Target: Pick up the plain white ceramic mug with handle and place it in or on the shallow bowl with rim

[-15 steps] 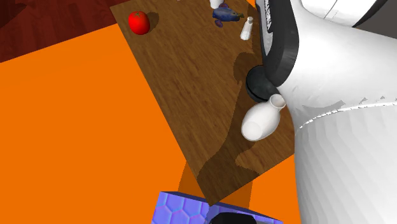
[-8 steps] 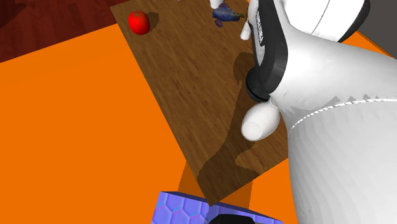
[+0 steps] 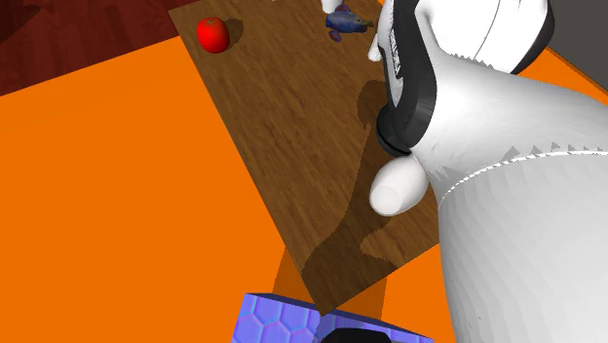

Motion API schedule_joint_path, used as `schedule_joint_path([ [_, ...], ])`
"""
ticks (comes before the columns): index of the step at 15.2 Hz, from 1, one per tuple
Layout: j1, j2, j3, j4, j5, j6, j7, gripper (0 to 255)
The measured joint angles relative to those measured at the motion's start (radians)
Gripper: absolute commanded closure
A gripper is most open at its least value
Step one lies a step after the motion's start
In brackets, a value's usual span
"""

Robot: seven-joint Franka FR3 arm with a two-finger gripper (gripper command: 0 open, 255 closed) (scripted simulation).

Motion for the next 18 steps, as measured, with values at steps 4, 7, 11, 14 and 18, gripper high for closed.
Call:
schedule_joint_path([
  [4,0.0,0.0,0.0,0.0,0.0,0.0,0.0,0],
  [7,0.0,0.0,0.0,0.0,0.0,0.0,0.0,0],
  [11,0.003,-0.005,0.001,0.09,-0.001,-0.093,0.005,0],
  [14,0.0,-0.01,0.0,0.109,0.0,-0.117,0.001,0],
  [18,-0.001,-0.01,0.0,0.111,0.0,-0.121,0.0,0],
])
